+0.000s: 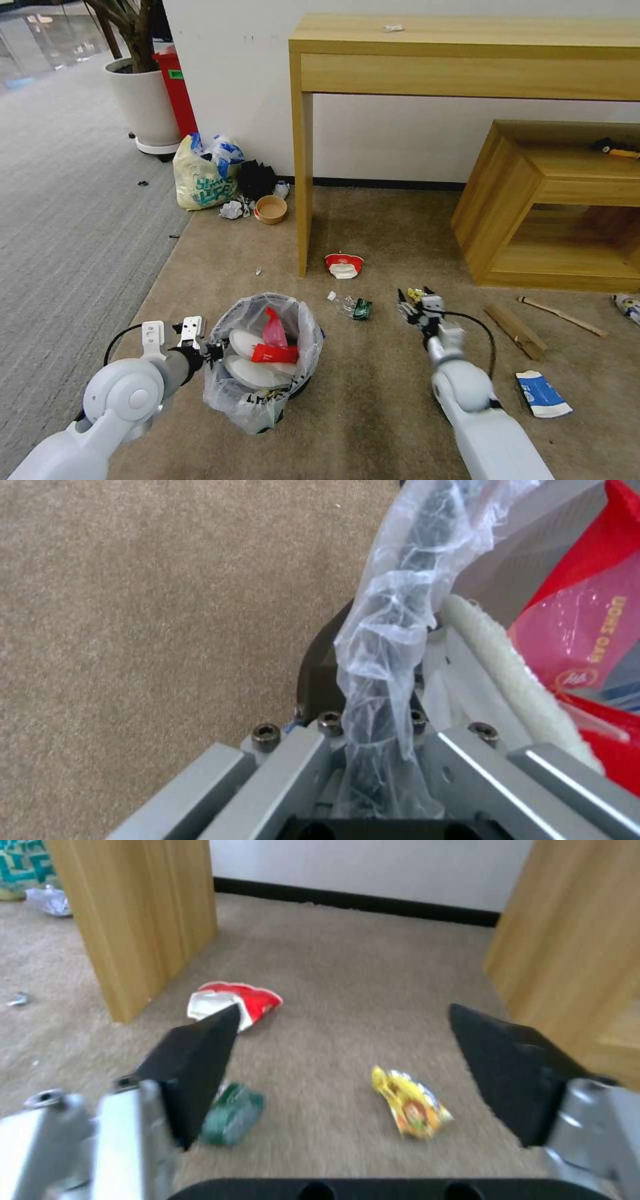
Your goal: Pick up the trash bin and place the garbage on the floor into it.
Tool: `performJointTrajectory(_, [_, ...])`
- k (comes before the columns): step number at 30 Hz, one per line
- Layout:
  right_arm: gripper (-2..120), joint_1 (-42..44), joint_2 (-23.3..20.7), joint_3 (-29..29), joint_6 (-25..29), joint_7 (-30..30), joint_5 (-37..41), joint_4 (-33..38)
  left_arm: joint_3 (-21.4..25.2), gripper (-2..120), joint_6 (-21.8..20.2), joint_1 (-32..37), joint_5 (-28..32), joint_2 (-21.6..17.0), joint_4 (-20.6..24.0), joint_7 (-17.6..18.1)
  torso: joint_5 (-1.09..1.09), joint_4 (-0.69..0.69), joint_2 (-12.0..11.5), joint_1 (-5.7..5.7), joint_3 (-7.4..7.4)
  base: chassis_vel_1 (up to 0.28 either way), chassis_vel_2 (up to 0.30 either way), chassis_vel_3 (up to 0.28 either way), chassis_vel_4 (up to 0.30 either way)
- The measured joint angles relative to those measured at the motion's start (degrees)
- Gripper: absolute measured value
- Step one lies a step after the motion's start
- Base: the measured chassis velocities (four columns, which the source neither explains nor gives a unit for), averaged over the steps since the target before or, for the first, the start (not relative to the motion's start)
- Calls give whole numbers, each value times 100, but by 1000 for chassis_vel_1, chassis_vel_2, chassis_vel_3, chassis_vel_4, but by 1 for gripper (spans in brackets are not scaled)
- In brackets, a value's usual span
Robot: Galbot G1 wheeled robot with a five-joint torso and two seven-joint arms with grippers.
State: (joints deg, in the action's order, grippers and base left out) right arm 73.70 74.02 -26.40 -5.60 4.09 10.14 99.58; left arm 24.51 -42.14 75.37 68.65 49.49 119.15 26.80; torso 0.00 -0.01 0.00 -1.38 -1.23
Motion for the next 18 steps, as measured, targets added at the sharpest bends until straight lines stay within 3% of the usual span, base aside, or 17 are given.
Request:
performJointTrajectory(6, [100, 774, 27, -337, -27, -98, 14, 836, 18, 0, 0, 7, -51, 29, -37, -69, -3, -1, 0, 1, 0, 0, 0, 0, 0])
performJointTrajectory(18, [100, 772, 83, -417, 1, -108, 29, 794, 4, 0, 0, -25, -135, 52, -94, -159, -2, 0, 0, 1, 0, -6, 9, 7, -5])
